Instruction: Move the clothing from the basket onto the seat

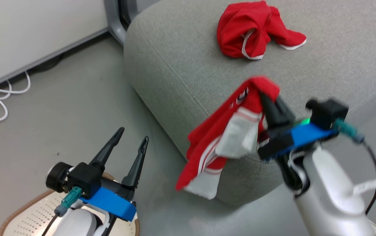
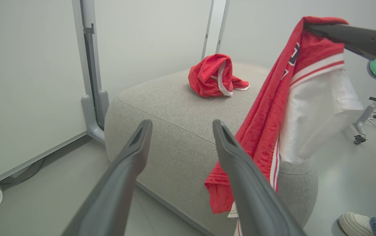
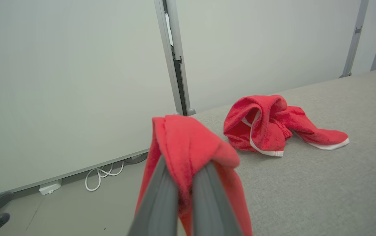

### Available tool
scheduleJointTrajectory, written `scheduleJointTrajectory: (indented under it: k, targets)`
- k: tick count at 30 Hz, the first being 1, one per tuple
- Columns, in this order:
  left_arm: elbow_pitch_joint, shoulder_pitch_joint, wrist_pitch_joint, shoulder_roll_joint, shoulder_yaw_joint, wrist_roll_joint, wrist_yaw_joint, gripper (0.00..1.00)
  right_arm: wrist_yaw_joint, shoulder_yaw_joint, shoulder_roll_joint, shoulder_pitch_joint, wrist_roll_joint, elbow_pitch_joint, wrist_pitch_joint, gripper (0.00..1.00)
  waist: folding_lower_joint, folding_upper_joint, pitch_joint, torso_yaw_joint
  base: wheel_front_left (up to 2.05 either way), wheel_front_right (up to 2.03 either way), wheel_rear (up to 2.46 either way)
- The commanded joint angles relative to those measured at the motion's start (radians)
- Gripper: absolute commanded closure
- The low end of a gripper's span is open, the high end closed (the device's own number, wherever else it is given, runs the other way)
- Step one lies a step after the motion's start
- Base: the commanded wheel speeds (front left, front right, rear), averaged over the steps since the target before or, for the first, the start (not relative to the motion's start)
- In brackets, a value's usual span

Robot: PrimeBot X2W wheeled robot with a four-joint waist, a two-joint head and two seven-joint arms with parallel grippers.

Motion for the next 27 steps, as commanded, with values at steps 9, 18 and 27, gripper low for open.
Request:
scheduleJointTrajectory:
  k: [9,18,27]
  targets:
    - [-0.083,-0.063,0.002,0.095,0.02,0.047,-0.002,0.0,0.0,-0.227,-0.035,-0.397,-0.071,0.01,0.123,1.0,0.0,0.0,0.222,-0.011,0.0,0.0,0.0]
    - [-0.22,-0.161,0.073,0.165,0.007,0.076,-0.001,0.0,0.0,-0.581,-0.13,-0.686,-0.112,0.028,0.153,1.0,0.0,0.0,0.434,0.047,0.0,0.0,0.0]
    - [-0.289,-0.274,0.095,0.181,-0.051,0.078,-0.002,0.0,0.0,-0.813,-0.098,-0.729,-0.229,0.251,0.087,1.0,0.0,0.0,0.55,0.123,0.0,0.0,0.0]
